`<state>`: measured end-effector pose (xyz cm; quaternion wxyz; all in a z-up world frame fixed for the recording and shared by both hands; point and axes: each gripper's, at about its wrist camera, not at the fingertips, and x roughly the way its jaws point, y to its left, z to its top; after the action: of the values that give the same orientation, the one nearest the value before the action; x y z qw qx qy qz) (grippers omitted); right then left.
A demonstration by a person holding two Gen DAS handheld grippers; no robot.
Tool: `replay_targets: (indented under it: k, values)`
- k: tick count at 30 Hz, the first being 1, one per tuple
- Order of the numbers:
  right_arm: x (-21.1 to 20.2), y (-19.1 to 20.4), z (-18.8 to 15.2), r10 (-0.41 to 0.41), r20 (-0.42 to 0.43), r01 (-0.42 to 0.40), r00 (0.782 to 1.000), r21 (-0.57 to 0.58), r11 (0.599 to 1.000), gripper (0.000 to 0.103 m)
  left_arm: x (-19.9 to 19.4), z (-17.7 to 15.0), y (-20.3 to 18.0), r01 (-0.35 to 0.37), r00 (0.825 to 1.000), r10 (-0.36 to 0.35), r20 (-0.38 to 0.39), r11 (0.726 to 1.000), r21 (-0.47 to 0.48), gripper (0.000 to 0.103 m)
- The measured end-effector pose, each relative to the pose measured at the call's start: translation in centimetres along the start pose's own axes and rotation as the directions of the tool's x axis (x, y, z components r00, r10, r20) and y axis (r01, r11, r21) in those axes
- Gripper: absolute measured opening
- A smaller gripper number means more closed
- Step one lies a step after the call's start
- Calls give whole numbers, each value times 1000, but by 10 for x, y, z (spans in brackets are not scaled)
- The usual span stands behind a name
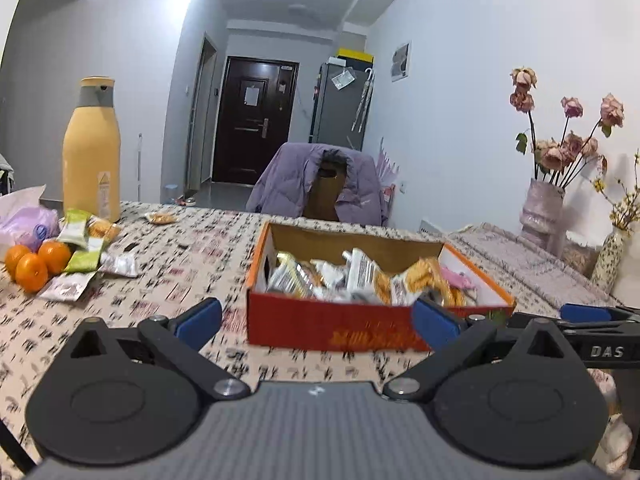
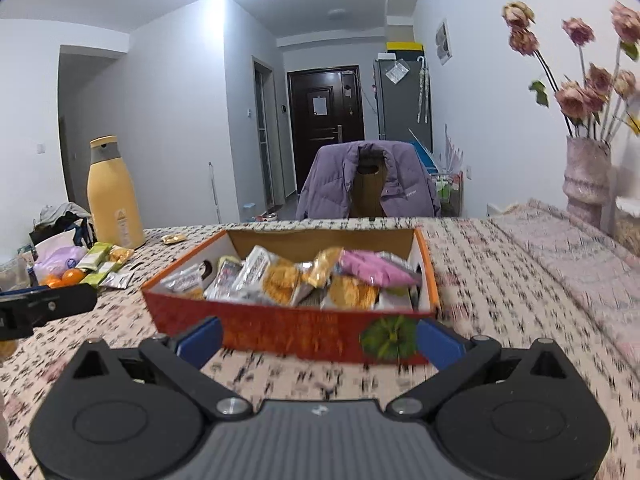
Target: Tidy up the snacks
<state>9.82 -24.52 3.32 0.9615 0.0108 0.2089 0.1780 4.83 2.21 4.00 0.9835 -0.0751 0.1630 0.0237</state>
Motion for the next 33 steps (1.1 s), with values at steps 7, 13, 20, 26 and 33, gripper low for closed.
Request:
replay_targets:
  k: [7, 13, 20, 26, 33]
  values:
    - [-19, -4, -33, -2, -47, 3, 999, 22, 1000, 103, -9, -23, 4, 10, 999, -10, -37, 1000, -2, 103]
    - [-23, -2, -48, -2, -82, 3, 997, 11, 1000, 103, -5, -36, 5, 16, 997, -17, -79, 1000, -5, 103]
    - [-22, -4, -53, -6, -92, 7, 996, 14, 1000, 103, -4, -40, 3, 20, 995, -19, -96, 1000, 2, 103]
    - [-22, -4, -53, -5, -94, 7, 996, 13, 1000, 103, -4, -41, 4, 21, 995, -21, -99, 1000, 2, 103]
    - [-22, -4, -53, -6, -92, 7, 996, 13, 1000, 103, -4, -41, 2, 23, 995, -22, -99, 1000, 4, 103]
